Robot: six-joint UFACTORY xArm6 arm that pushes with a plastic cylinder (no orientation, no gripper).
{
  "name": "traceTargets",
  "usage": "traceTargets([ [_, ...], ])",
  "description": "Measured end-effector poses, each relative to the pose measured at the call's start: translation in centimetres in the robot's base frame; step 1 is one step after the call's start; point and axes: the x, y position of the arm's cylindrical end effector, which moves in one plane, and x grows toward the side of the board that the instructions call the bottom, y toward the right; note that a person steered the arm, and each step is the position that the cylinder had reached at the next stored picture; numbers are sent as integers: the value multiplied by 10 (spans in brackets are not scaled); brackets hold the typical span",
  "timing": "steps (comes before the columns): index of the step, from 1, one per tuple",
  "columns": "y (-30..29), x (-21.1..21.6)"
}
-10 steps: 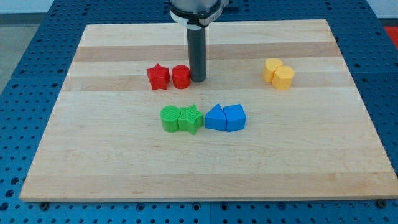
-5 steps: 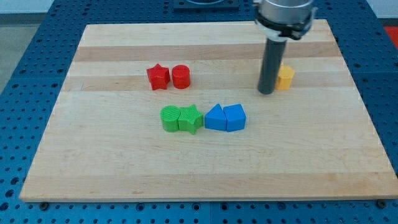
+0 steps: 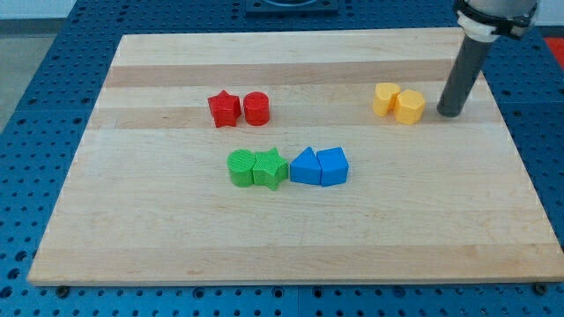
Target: Place the yellow blocks right to the red blocks
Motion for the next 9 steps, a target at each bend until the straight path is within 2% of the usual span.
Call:
traceTargets([
  [3, -73, 2],
  [5, -89, 32],
  [7, -105, 12],
  [9, -139, 11],
])
